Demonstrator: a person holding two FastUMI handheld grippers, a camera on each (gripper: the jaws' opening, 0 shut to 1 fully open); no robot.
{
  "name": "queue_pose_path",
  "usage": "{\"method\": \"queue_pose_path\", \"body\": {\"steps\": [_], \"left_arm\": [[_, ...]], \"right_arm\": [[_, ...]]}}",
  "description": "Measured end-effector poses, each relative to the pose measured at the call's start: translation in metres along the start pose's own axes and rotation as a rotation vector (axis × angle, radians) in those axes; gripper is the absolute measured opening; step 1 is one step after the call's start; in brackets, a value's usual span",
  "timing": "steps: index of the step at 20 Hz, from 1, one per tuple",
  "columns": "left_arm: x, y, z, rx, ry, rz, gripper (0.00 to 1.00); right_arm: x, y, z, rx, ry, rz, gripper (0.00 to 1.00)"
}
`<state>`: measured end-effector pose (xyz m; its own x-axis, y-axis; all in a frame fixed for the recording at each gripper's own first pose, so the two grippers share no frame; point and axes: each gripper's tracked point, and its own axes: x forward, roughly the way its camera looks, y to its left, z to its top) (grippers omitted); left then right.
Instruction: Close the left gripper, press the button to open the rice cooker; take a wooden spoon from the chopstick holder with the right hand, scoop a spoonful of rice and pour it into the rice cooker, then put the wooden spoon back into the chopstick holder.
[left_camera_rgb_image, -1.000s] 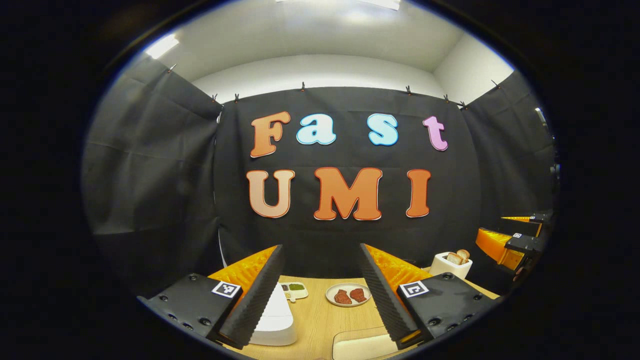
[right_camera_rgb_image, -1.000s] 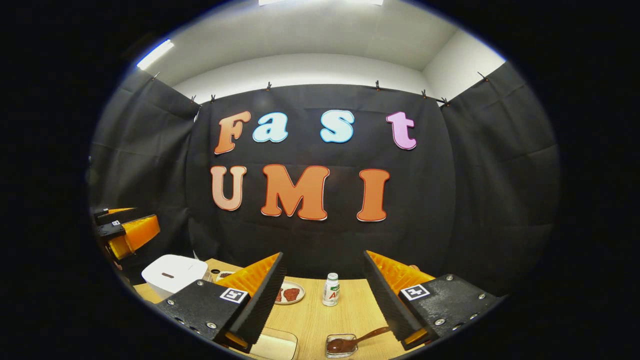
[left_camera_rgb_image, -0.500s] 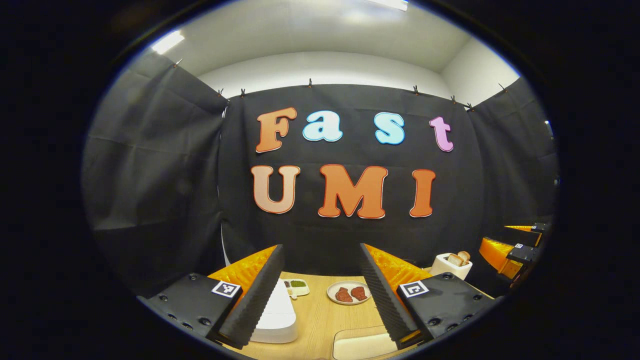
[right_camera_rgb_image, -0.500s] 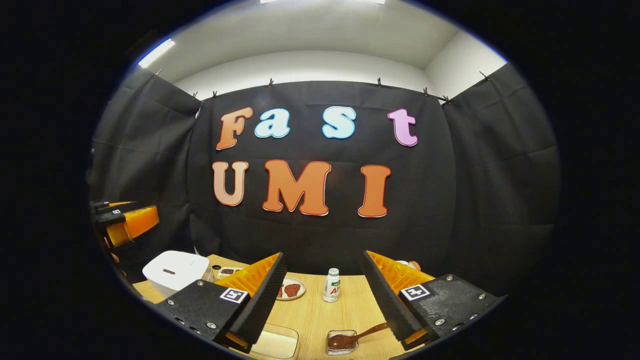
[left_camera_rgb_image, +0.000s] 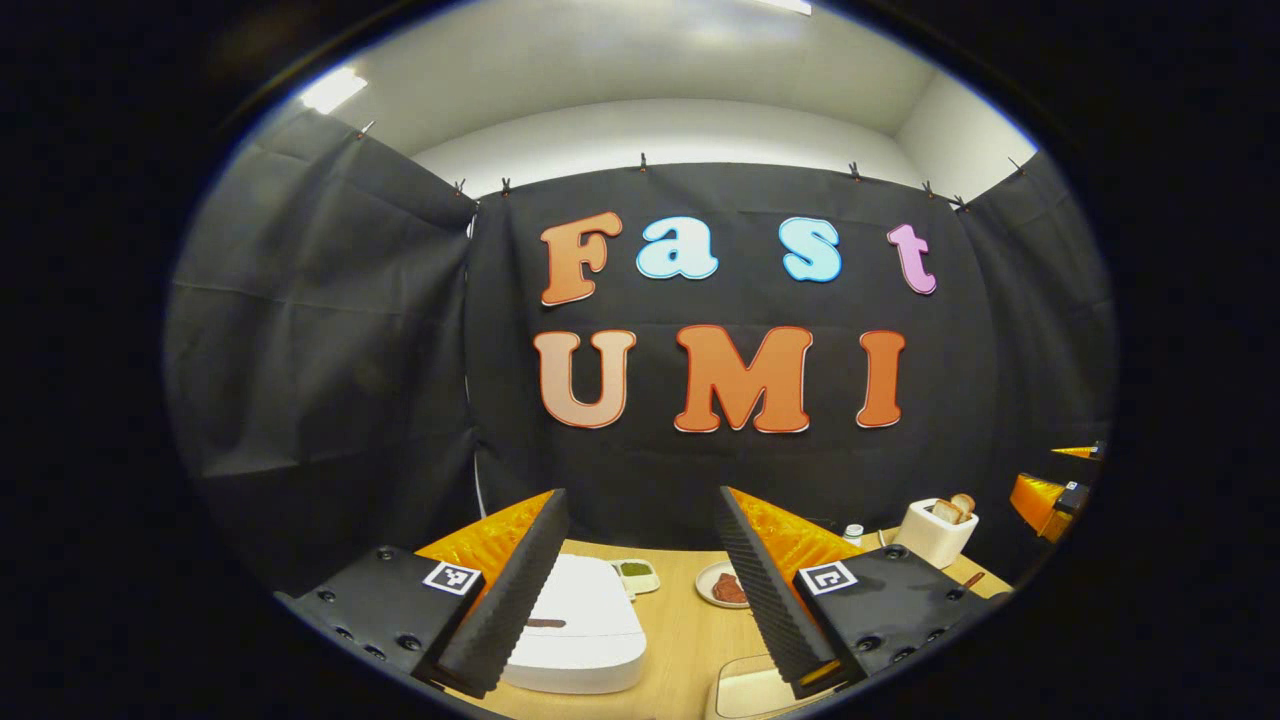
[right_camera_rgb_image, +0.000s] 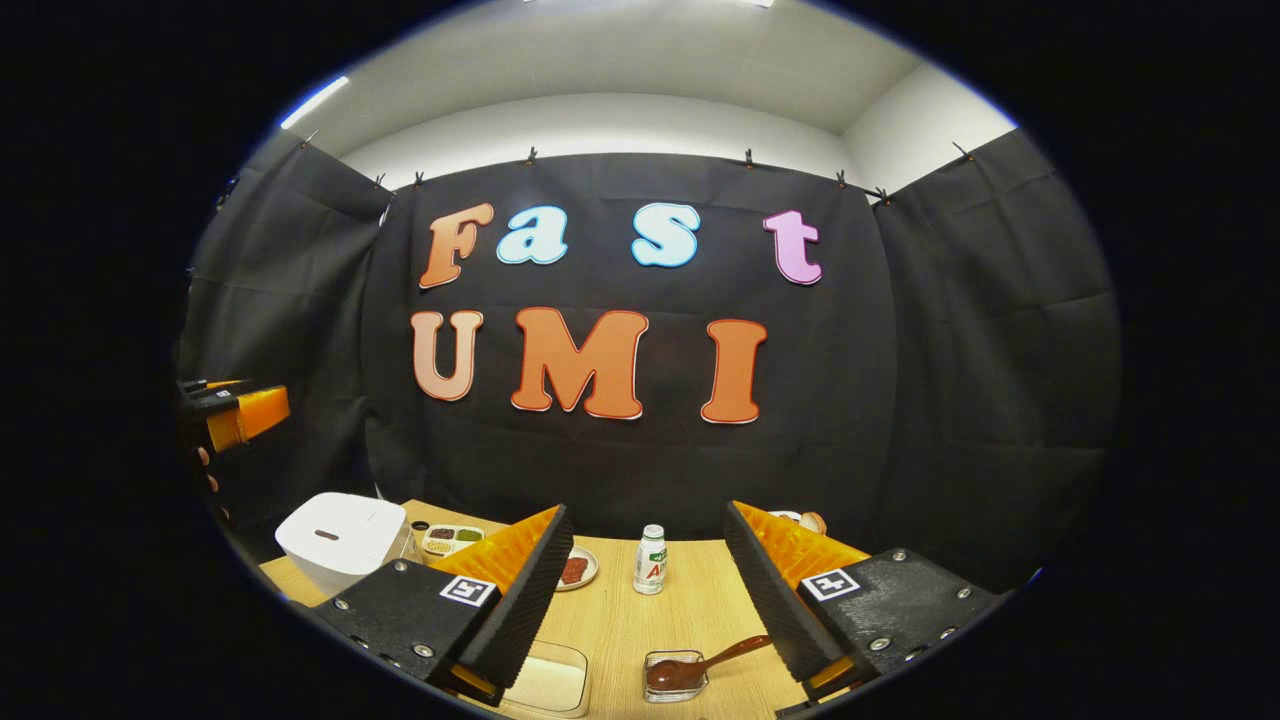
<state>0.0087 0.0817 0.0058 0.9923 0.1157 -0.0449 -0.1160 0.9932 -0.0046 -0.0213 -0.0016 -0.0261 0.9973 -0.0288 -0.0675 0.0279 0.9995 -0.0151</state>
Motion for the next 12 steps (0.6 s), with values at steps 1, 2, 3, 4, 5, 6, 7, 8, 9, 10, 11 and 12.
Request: {"method": "queue_pose_path", "body": {"steps": [1, 2, 3, 4, 5, 6, 7, 8, 9, 10, 11, 12], "left_arm": [[0.003, 0.006, 0.001, 0.006, -0.006, 0.009, 1.0], [0.004, 0.016, 0.002, 0.009, -0.009, 0.023, 1.0], [0.008, 0.022, 0.001, 0.012, -0.007, 0.031, 1.0], [0.009, 0.031, -0.001, 0.015, -0.003, 0.047, 0.99], [0.008, 0.04, -0.002, 0.017, -0.002, 0.066, 0.89], [0.013, 0.045, -0.007, 0.021, 0.005, 0.073, 0.78], [0.016, 0.048, -0.01, 0.023, 0.015, 0.072, 0.68], [0.02, 0.055, -0.014, 0.027, 0.03, 0.08, 0.58], [0.025, 0.06, -0.019, 0.033, 0.044, 0.095, 0.47], [0.033, 0.067, -0.027, 0.033, 0.073, 0.108, 0.28], [0.039, 0.07, -0.037, 0.011, 0.117, 0.104, 0.18], [0.04, 0.065, -0.047, -0.022, 0.163, 0.076, 0.05]], "right_arm": [[0.0, 0.001, -0.001, 0.002, 0.003, -0.004, 0.95], [0.001, 0.001, -0.002, 0.001, 0.004, -0.009, 0.95], [0.002, 0.0, -0.004, -0.002, 0.005, -0.014, 0.95], [0.002, -0.001, -0.004, -0.007, 0.005, -0.02, 0.96], [0.002, 0.0, -0.006, -0.011, 0.007, -0.025, 0.95], [0.002, 0.0, -0.007, -0.015, 0.009, -0.027, 0.95], [0.002, 0.0, -0.009, -0.018, 0.011, -0.033, 0.96], [0.003, -0.001, -0.01, -0.019, 0.014, -0.037, 0.95], [0.001, -0.001, -0.013, -0.019, 0.018, -0.043, 0.95], [0.001, -0.002, -0.016, -0.015, 0.025, -0.051, 0.95], [0.002, -0.003, -0.018, -0.005, 0.034, -0.059, 0.95], [0.002, -0.003, -0.021, 0.006, 0.042, -0.063, 0.95]]}}
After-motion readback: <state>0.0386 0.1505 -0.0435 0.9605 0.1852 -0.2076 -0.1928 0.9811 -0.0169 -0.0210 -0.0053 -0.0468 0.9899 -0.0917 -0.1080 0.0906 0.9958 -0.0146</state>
